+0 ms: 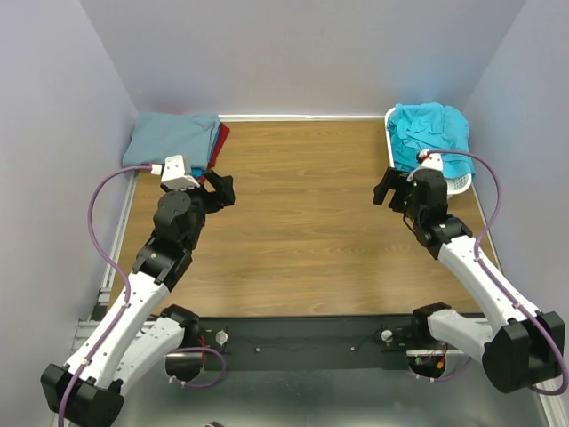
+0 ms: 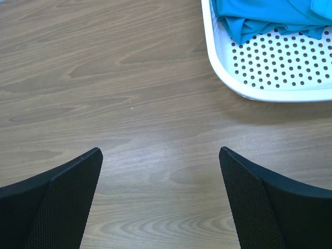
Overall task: Fold and stack the t-shirts
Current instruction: Grab the tshirt from the pile
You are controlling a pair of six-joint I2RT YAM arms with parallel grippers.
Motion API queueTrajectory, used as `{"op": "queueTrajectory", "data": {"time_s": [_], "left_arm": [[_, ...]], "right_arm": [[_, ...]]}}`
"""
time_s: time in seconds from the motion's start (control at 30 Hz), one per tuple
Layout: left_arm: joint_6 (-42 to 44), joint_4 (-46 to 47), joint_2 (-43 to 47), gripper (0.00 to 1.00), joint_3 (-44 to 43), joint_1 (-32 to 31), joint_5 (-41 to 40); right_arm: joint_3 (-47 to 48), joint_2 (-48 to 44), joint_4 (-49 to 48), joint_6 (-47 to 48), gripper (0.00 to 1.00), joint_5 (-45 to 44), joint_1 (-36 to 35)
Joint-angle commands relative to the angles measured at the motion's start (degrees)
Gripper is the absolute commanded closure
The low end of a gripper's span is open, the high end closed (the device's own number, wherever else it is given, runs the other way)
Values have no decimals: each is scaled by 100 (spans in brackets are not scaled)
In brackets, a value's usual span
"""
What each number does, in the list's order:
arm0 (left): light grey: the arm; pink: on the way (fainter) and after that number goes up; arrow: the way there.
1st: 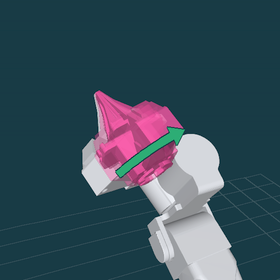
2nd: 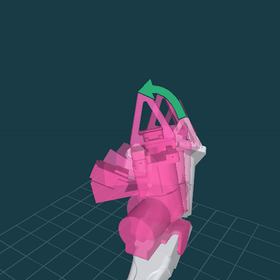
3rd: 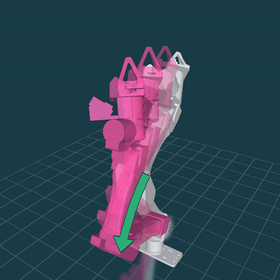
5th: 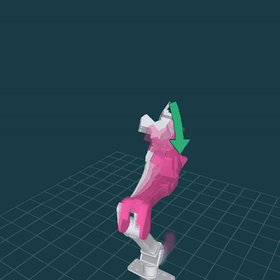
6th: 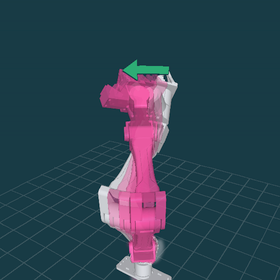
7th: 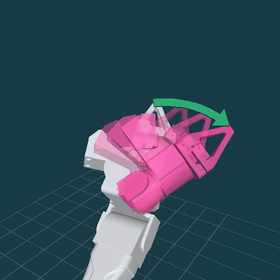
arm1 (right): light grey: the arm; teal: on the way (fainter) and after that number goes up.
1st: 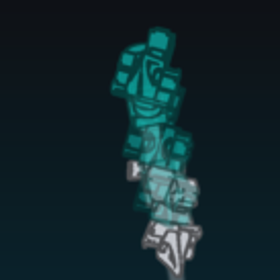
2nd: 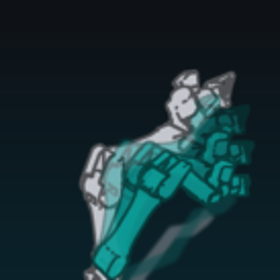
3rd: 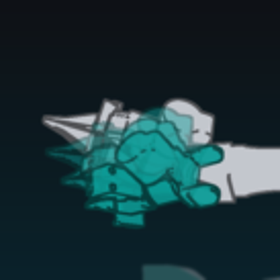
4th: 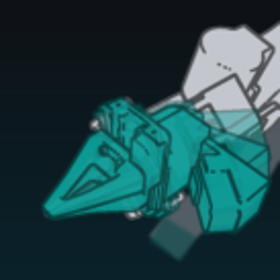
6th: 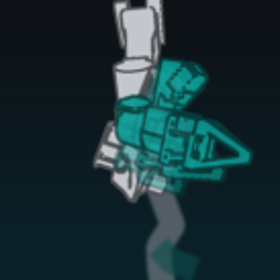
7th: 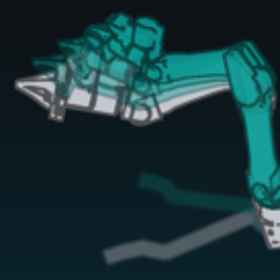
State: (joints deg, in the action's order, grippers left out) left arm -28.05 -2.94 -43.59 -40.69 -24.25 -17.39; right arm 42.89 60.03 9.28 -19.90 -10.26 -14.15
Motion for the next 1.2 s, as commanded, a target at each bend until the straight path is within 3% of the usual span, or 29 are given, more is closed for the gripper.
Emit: {"op": "queueTrajectory", "data": {"time_s": [0.0, 0.3, 0.43, 0.57, 0.87, 1.0, 1.17], "left_arm": [[195, -337, 79, 12, -255, -18, -177], [792, -1165, -53, 12, -1222, -18, 428], [1451, -1148, -70, 7, -1433, -18, 1078], [1995, -1034, -123, 3, -1355, -18, 1018], [2093, -682, -141, 2, -898, -1, 956], [2076, -533, -79, 2, -678, 8, 1097], [2049, -558, -18, 2, -563, 17, 1053]], "right_arm": [[-62, -158, 48, 13, 0, -301, 26], [595, 148, 100, -374, 0, -784, 27], [1393, 921, 301, -339, 0, -986, 123], [2327, 2149, 504, -295, 0, -942, 649], [3971, 4498, 628, -638, 0, -108, 2222], [4936, 5796, 637, -375, 0, -169, 2391], [5501, 6600, 637, -251, 1, -415, 2575]]}}
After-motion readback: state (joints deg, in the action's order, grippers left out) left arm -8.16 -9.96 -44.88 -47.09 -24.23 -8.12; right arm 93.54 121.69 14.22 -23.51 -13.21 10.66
